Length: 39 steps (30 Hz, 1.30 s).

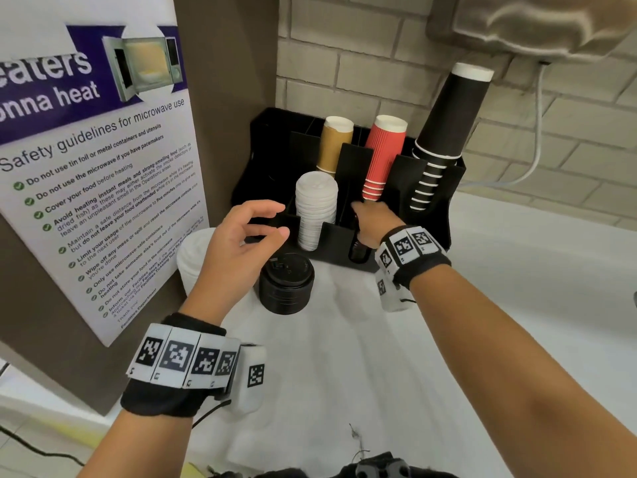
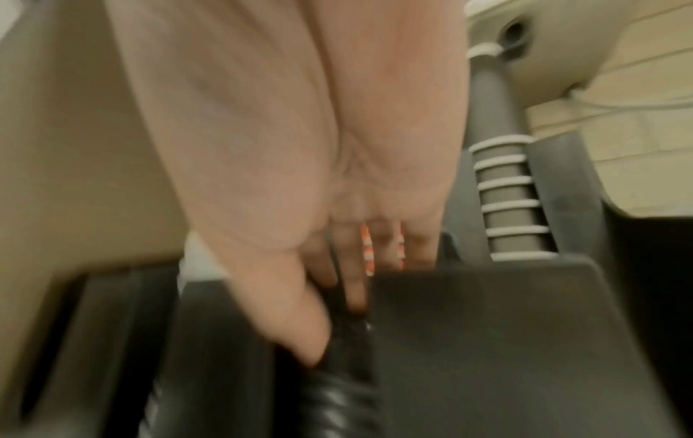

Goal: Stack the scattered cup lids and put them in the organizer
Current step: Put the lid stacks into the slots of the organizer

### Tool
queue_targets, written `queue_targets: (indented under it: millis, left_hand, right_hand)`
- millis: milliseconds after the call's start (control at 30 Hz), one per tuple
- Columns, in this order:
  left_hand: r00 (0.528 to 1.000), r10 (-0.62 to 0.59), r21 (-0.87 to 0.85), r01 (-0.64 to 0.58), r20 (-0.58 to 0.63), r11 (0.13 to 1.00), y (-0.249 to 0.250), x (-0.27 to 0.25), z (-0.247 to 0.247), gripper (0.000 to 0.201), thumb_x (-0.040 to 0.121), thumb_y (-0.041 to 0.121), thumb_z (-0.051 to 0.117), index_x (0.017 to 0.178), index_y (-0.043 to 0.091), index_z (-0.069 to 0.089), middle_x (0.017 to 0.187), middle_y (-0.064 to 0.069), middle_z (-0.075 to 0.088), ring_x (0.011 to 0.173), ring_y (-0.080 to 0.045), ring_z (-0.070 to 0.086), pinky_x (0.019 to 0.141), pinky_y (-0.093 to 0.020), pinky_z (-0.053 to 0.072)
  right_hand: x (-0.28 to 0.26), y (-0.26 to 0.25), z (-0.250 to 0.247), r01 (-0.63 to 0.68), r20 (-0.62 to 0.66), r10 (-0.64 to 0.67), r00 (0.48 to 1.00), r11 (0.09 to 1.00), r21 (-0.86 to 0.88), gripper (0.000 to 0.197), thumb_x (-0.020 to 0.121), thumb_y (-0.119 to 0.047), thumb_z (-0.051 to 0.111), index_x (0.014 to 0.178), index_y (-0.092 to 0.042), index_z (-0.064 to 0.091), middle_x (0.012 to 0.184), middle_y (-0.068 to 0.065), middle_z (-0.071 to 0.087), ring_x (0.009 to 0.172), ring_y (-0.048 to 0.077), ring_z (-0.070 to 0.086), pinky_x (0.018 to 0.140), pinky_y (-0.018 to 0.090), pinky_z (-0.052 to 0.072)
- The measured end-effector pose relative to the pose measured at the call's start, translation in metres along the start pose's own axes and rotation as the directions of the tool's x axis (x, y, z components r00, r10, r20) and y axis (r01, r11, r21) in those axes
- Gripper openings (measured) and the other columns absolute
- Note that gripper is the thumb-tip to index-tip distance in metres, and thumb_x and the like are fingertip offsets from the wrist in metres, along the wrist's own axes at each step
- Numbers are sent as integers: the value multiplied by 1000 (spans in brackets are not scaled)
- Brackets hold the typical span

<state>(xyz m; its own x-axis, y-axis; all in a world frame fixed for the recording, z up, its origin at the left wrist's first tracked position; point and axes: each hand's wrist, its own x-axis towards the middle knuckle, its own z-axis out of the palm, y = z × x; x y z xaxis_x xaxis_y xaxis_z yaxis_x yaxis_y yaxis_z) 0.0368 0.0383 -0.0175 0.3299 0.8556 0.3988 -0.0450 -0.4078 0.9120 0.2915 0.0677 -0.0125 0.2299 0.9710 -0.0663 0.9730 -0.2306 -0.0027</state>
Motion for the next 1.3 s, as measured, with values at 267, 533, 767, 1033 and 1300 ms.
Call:
queue_targets:
  millis: [267, 533, 767, 1033, 1300]
  left_hand:
    - [999, -30, -61, 31, 16, 998, -1, 1, -2, 24, 83, 21, 69, 100, 37, 65, 91, 16, 64, 86, -9, 63, 84, -27, 53]
    - [1000, -20, -35, 21, 8, 999, -3, -5, -11, 24, 88, 13, 67, 102, 33, 65, 90, 16, 64, 86, -16, 63, 81, -20, 53]
    - [998, -18, 11, 19, -57, 1000, -4, -4, -9, 33, 87, 10, 68, 112, 30, 61, 110, 8, 60, 95, -4, 59, 78, -11, 47]
    - [964, -104, -72, 126, 245, 989, -7, -7, 9, 92, 61, 32, 83, 139, 48, 39, 138, 24, 47, 128, -6, 50, 101, -32, 48]
    - [935, -97, -110, 142, 340, 984, 2, -5, 23, 97, 64, 19, 81, 148, 32, 35, 144, 7, 47, 127, -16, 54, 94, -42, 55]
  right_hand:
    - [-25, -74, 14, 423, 10, -450, 893, 847, 323, 58, 85, -38, 67, 137, -19, 47, 121, 10, 51, 111, 24, 51, 95, 37, 46]
    - [-22, -86, 41, 304, 239, -389, 890, 895, 325, 97, 69, -42, 82, 147, -29, 27, 126, 9, 45, 115, 28, 49, 97, 42, 48]
    - [-31, -69, 21, 307, -70, -355, 932, 673, 673, 77, 71, -30, 83, 136, -24, 42, 120, -2, 55, 111, 17, 56, 92, 30, 50]
    - [-87, -51, 7, 208, -193, -357, 914, 4, 978, 59, 75, -25, 73, 128, -33, 47, 112, 18, 61, 102, 30, 61, 88, 43, 51]
    - [-101, -26, 2, 162, -152, -298, 942, 6, 987, 63, 79, -9, 68, 138, -20, 48, 127, 24, 55, 112, 32, 61, 87, 46, 55]
